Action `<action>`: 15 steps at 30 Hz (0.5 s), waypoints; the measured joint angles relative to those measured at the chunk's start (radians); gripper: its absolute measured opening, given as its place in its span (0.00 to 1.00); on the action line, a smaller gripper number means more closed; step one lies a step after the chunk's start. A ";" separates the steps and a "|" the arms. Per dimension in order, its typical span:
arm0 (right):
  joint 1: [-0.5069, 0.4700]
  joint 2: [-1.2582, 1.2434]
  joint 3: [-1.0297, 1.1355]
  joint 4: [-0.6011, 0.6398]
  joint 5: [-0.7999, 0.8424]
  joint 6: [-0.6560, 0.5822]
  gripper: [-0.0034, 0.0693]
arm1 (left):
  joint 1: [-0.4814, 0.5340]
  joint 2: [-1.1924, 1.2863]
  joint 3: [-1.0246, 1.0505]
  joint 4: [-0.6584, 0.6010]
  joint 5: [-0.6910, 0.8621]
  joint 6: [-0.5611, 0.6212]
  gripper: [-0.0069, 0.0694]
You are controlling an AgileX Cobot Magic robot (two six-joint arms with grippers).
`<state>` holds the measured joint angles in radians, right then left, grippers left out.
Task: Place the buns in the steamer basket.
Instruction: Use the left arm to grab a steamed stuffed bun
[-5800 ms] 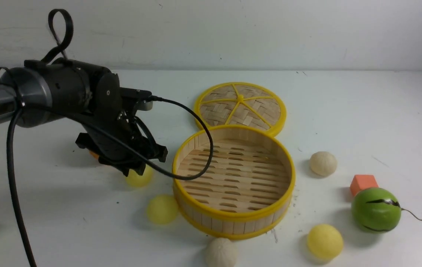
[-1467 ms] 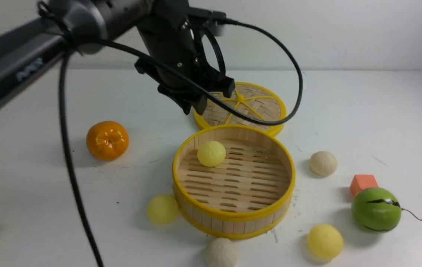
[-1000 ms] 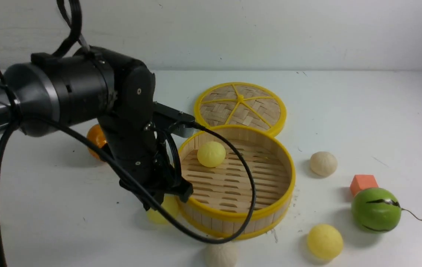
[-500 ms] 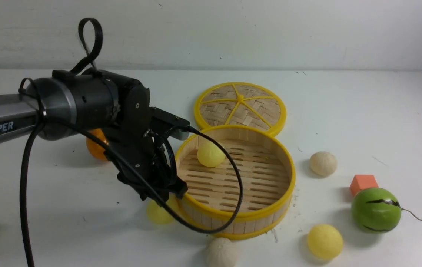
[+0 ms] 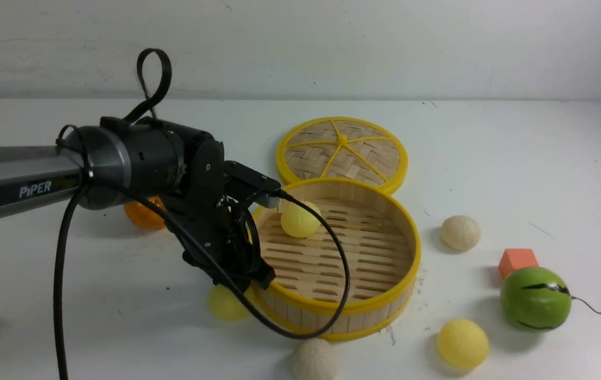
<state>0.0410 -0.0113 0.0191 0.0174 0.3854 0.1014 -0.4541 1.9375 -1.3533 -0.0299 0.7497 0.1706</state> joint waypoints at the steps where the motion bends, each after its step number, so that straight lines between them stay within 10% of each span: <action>1: 0.000 0.000 0.000 0.000 0.000 0.000 0.38 | 0.000 0.000 0.000 0.000 0.000 0.000 0.45; 15: 0.000 0.000 0.000 0.000 0.000 0.000 0.38 | 0.000 -0.005 -0.001 -0.005 0.068 0.000 0.07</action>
<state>0.0410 -0.0113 0.0191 0.0174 0.3854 0.1014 -0.4541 1.9326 -1.3543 -0.0348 0.8178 0.1706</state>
